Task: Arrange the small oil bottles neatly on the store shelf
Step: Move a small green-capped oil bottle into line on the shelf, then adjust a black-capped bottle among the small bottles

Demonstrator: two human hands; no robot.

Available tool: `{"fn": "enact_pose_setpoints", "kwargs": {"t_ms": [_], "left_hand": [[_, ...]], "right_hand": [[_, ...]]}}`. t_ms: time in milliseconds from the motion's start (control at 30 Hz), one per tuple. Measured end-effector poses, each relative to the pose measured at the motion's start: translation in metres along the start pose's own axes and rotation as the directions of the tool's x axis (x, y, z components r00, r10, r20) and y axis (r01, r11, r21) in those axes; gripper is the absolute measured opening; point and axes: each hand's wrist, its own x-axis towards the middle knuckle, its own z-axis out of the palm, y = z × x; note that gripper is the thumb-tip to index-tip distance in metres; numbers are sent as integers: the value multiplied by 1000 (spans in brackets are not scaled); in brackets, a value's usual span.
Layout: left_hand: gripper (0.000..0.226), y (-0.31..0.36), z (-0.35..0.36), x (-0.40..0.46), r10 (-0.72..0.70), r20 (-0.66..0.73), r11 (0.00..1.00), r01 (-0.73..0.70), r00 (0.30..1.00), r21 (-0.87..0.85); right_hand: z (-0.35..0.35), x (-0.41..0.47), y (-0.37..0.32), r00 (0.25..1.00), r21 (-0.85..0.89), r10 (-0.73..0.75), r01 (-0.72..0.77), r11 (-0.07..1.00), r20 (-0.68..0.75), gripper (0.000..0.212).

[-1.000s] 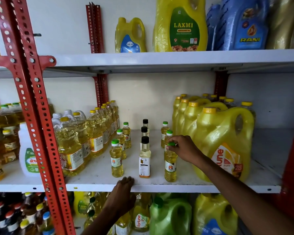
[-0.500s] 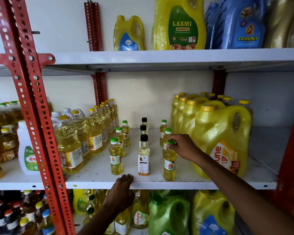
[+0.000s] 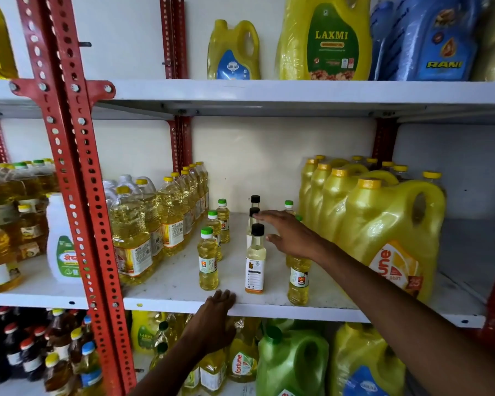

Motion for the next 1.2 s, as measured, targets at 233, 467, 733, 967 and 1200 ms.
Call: {"fn": "enact_pose_setpoints", "kwargs": {"t_ms": [233,467,733,967,1200], "left_hand": [[80,-6,1,0,17,13,999,-16,1000,-44],[83,-10,5,0,26,11,998,-26,1000,-57],[85,-11,7,2,19,2,998,-19,1000,-67],[87,-11,9,3,12,-1,997,-12,1000,-72],[87,-11,9,2,4,2,997,-4,1000,-83]], "right_hand": [[2,34,-7,991,27,58,-62,998,120,36],[13,34,-13,992,94,123,-125,988,20,38],[15,32,-22,990,98,141,-142,985,17,40],[15,23,-28,991,94,132,-130,987,-17,39],[15,18,-33,991,84,128,-125,989,-30,33]]}}
